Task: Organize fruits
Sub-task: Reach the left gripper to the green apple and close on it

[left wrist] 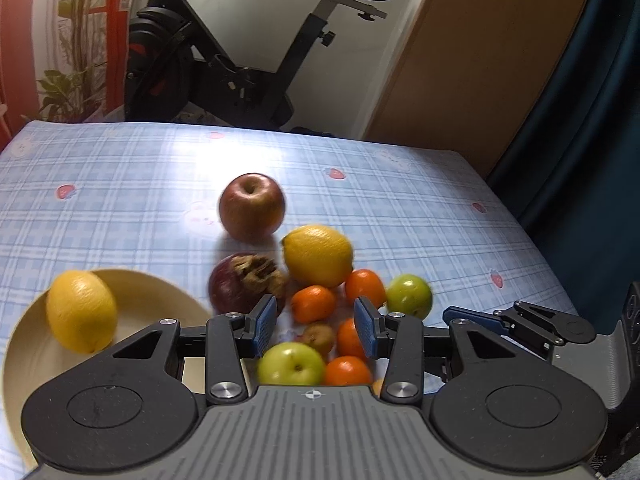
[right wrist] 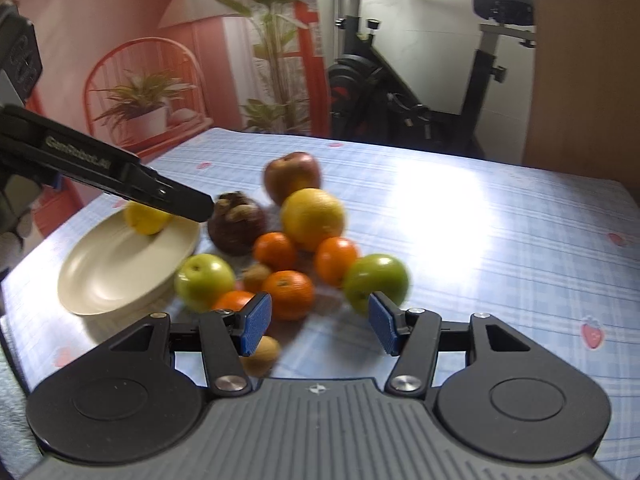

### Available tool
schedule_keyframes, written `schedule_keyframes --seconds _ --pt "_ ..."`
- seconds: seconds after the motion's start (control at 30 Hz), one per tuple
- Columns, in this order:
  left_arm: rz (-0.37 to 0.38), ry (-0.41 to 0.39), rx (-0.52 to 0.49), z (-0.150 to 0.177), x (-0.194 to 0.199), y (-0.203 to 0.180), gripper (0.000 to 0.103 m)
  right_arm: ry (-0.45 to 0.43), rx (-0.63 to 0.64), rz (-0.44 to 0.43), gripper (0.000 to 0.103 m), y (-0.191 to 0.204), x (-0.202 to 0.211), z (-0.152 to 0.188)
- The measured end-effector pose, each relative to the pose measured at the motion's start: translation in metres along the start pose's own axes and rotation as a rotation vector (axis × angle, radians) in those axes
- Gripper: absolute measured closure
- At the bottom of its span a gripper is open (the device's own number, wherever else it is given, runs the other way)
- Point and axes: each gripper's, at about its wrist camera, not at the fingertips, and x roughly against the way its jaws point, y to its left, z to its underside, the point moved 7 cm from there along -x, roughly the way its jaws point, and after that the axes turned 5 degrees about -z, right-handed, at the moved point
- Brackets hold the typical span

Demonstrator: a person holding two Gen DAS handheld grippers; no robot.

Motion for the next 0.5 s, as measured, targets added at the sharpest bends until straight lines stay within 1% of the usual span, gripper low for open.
schedule_keyframes --seconds 0.1,0.2,0.3,0.37,0.43,0.5 --pt "0.023 0.018 -0.006 -0.008 -0.012 -0.014 0.058 0.004 0.0 0.025 0.045 -0.012 -0.002 0.001" --pt "0.055 0.048 -0.002 -0.015 -0.028 -0.03 0.058 0.016 0.0 0.03 0.045 -0.021 -0.008 0.003" --pt "0.083 0.076 -0.009 -0.019 -0.042 -0.046 0.06 0.022 0.0 0.015 0.045 -0.027 -0.014 0.004" --pt "0.101 0.095 -0.015 -0.022 -0.052 -0.056 0.06 0.026 0.003 -0.001 0.047 -0.029 -0.018 0.005" --pt "0.117 0.122 -0.014 -0.023 -0.063 -0.063 0.064 0.033 0.01 -0.012 0.049 -0.029 -0.023 0.005" --pt "0.127 0.148 -0.012 -0.023 -0.072 -0.069 0.066 0.036 0.021 -0.02 0.051 -0.028 -0.026 0.006"
